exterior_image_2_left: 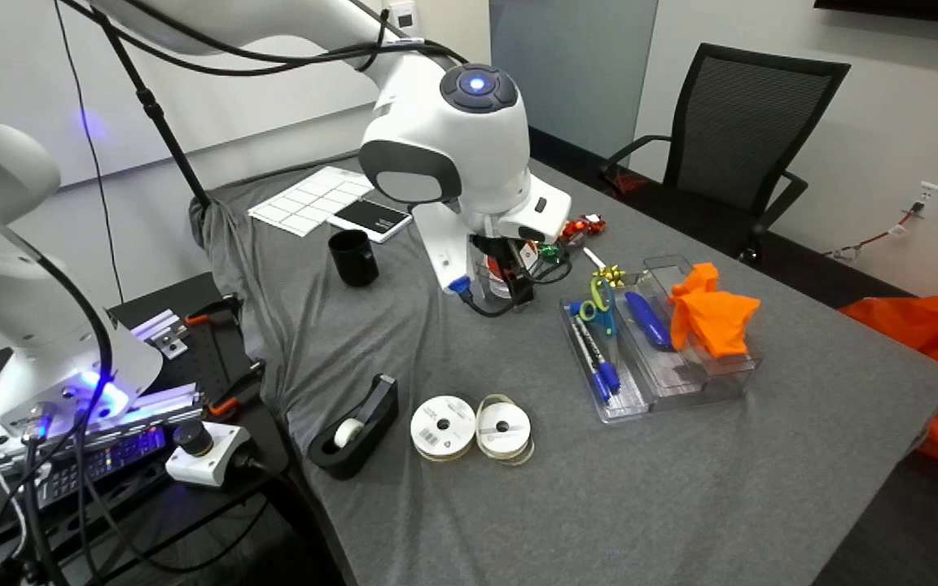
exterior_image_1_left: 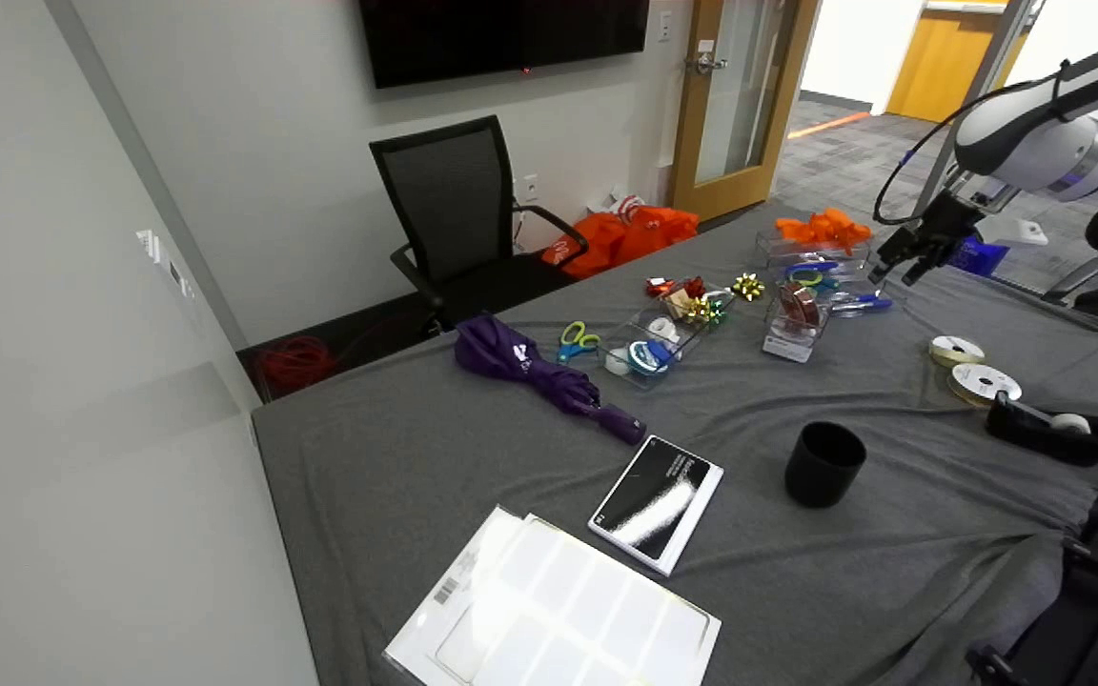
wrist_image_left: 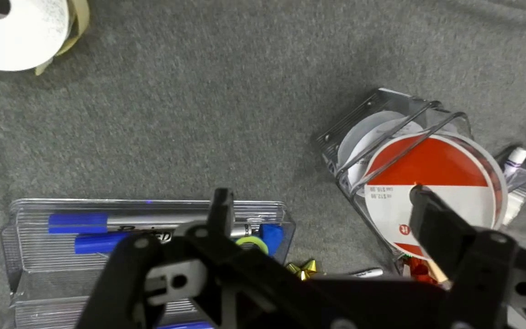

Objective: Put the circular object inside the transparent box

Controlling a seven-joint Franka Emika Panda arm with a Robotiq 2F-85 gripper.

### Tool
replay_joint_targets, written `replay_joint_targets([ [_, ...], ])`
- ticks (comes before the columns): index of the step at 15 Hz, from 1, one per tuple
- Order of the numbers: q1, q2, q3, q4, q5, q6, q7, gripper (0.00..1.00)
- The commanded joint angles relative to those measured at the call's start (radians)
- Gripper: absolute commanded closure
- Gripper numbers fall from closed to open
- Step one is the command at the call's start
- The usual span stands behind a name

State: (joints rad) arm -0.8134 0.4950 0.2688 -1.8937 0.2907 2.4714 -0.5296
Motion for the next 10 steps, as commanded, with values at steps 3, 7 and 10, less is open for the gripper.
replay_joint_targets([
  [3, 0.152, 0.019, -0.088, -0.003, 0.182, 0.044, 0.127, 0.00],
  [7, 0.255, 0.040, -0.152, -0.009, 0.245, 0.099, 0.245, 0.00],
  [10, 0.328, 0.064, -0.217, -0.005, 0.234, 0.136, 0.358, 0.00],
])
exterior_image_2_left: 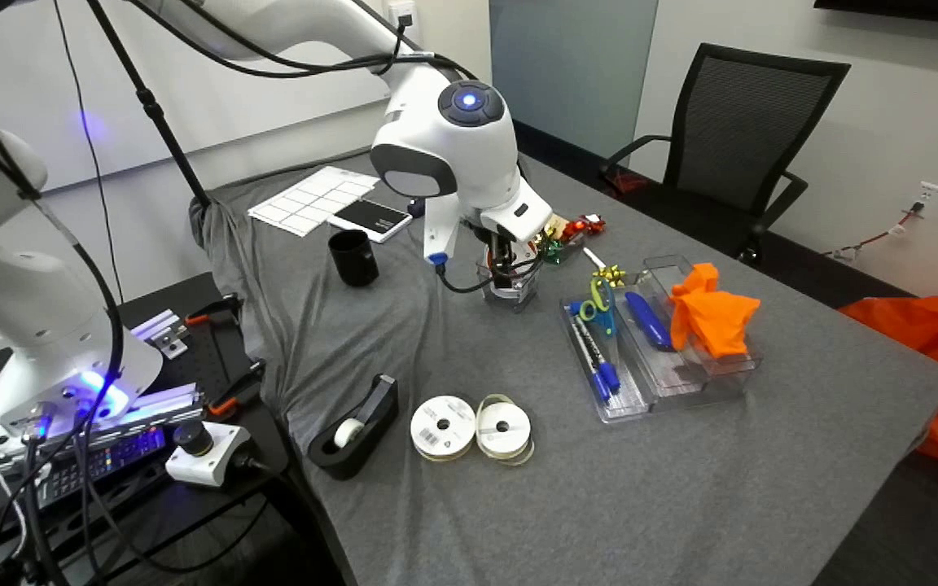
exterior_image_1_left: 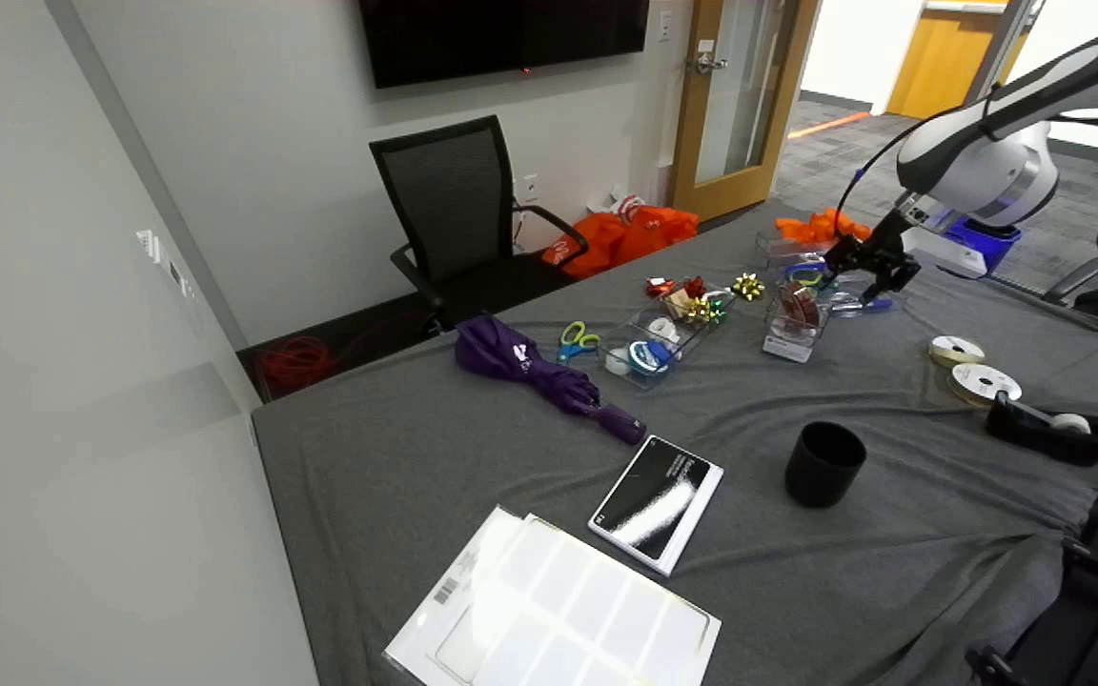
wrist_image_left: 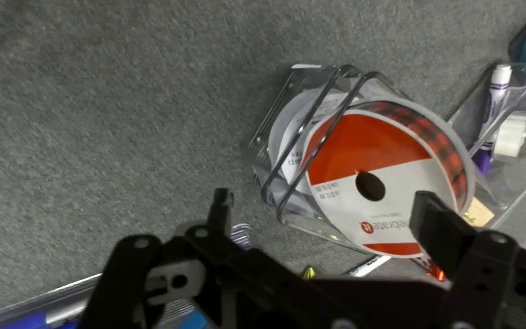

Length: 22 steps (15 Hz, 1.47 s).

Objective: Put the circular object inside the transparent box

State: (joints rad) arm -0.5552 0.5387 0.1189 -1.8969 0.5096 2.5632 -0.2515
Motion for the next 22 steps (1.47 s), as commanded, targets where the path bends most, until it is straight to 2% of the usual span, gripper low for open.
replay_joint_targets([
  [1, 0.091, 0.028, -0.089, 0.000, 0.011, 0.052, 0.116, 0.00],
  [4, 0.128, 0.045, -0.123, 0.006, 0.006, 0.059, 0.201, 0.00],
  [6, 0.148, 0.054, -0.140, 0.011, 0.004, 0.057, 0.249, 0.18],
  [7, 0.157, 0.061, -0.147, 0.017, 0.001, 0.055, 0.271, 0.34],
  [16, 0.204, 0.079, -0.185, 0.037, -0.010, 0.051, 0.400, 0.97],
  [18, 0.209, 0.081, -0.189, 0.044, -0.011, 0.049, 0.418, 1.00],
  [22, 0.217, 0.089, -0.193, 0.061, -0.010, 0.044, 0.453, 0.99],
])
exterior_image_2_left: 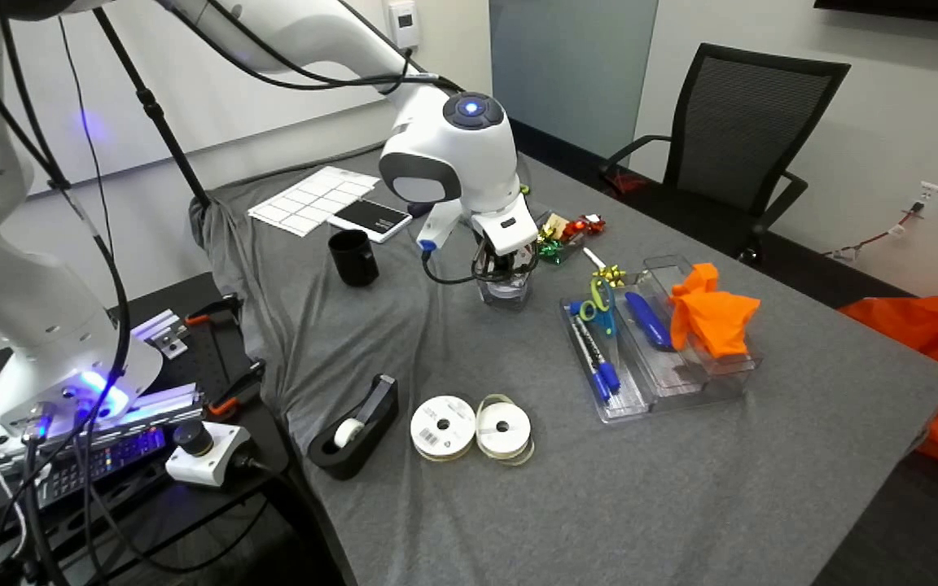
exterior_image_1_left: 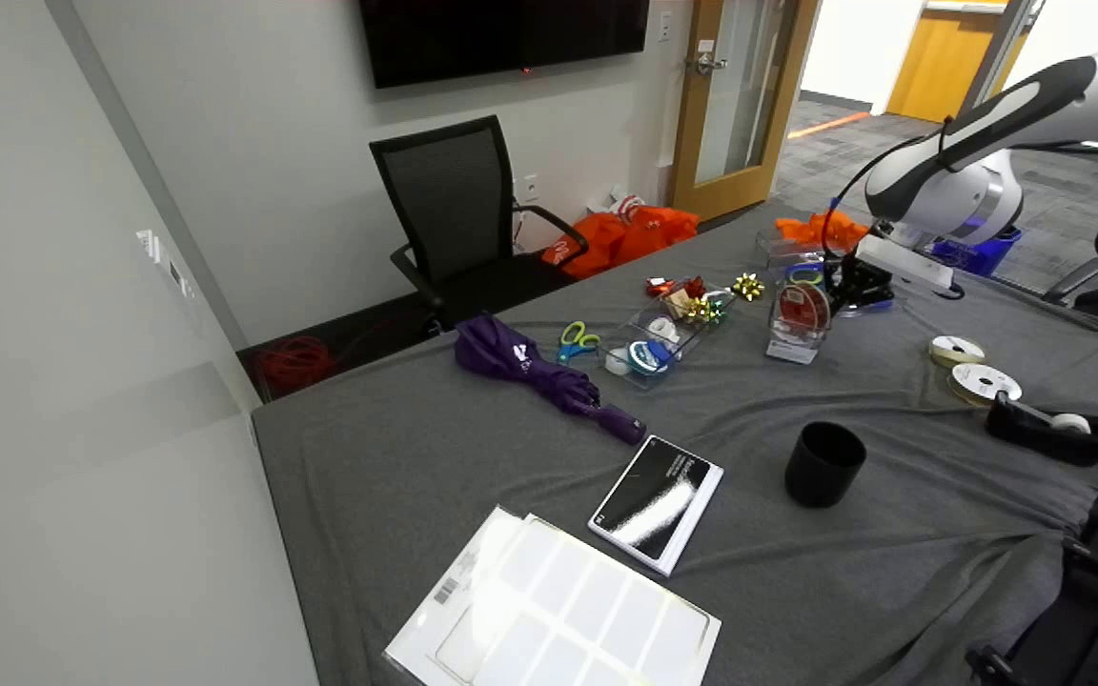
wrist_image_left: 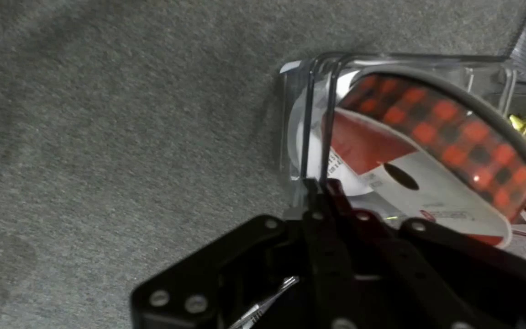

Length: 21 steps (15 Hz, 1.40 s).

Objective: Put the circular object inside the transparent box

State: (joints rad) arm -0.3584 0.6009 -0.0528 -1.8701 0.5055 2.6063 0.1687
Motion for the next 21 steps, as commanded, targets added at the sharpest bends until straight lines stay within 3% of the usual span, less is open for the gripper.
replay_joint_targets([
  [1, 0.020, 0.026, -0.020, 0.037, -0.005, -0.003, 0.035, 0.99],
  [15, -0.020, -0.142, 0.046, -0.074, 0.079, -0.050, -0.099, 0.99],
  [21, -0.003, -0.283, 0.020, -0.186, 0.114, -0.147, -0.199, 0.99],
])
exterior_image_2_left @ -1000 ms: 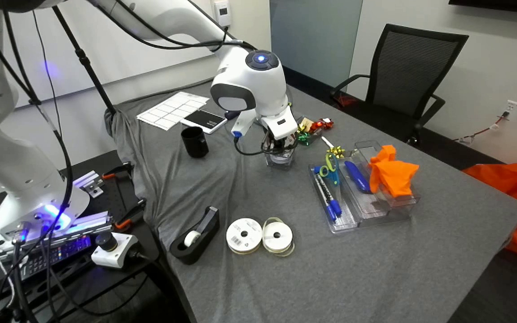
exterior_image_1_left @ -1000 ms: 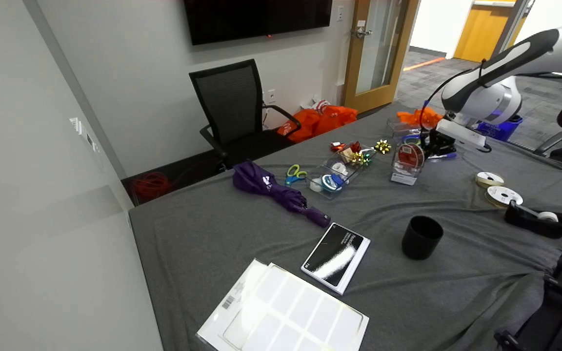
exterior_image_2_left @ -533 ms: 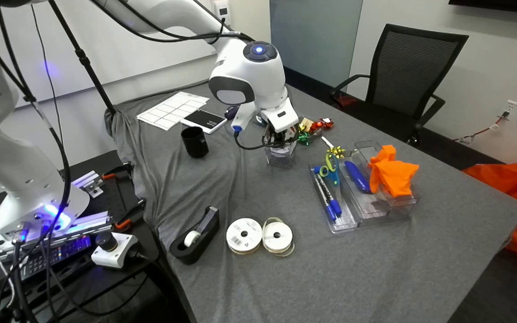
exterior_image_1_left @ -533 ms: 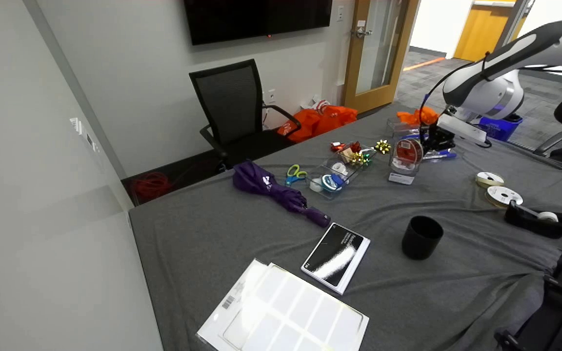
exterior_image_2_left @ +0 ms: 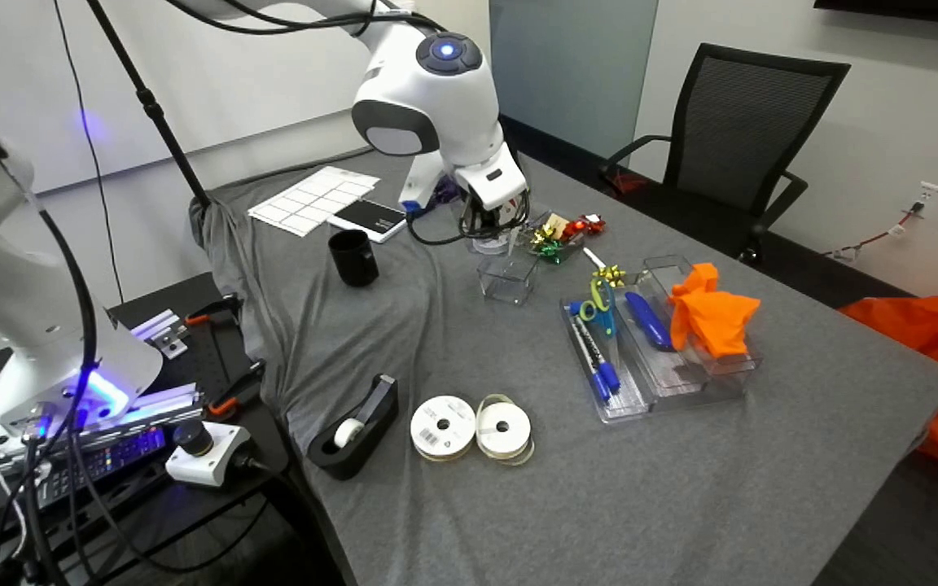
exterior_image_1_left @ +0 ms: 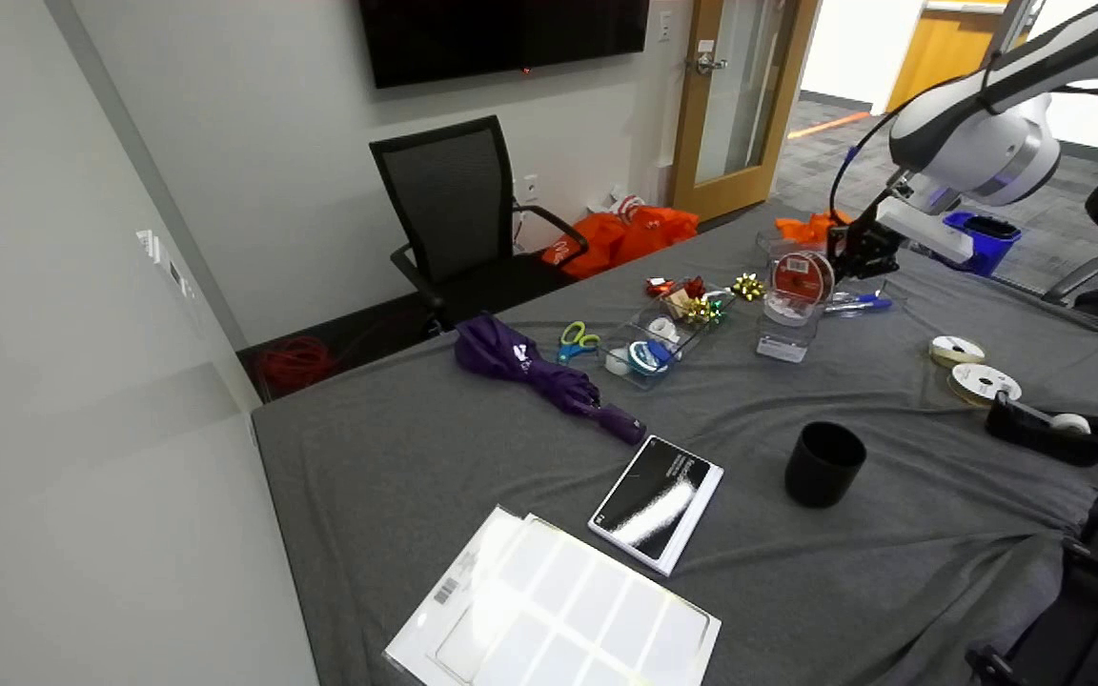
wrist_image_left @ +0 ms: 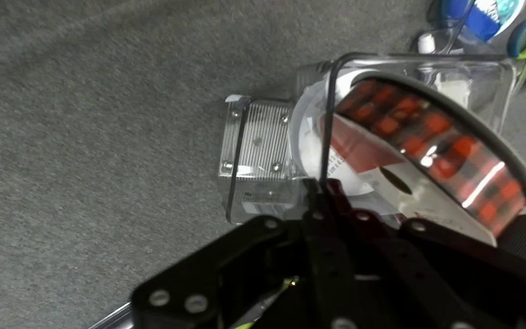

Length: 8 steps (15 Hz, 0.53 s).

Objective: Put the circular object inside the transparent box

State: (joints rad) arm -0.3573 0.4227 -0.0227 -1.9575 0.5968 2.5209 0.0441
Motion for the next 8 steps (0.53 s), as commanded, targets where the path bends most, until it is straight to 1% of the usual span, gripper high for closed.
replay_joint_targets([
  [1, -0.001, -0.124, -0.020, -0.115, 0.014, -0.085, -0.092, 0.99],
  [3, 0.005, -0.160, -0.052, -0.157, -0.033, -0.132, -0.139, 0.99],
  [6, 0.002, -0.178, -0.098, -0.188, -0.136, -0.200, -0.223, 0.99],
  [8, 0.006, -0.158, -0.129, -0.191, -0.209, -0.197, -0.260, 0.99],
])
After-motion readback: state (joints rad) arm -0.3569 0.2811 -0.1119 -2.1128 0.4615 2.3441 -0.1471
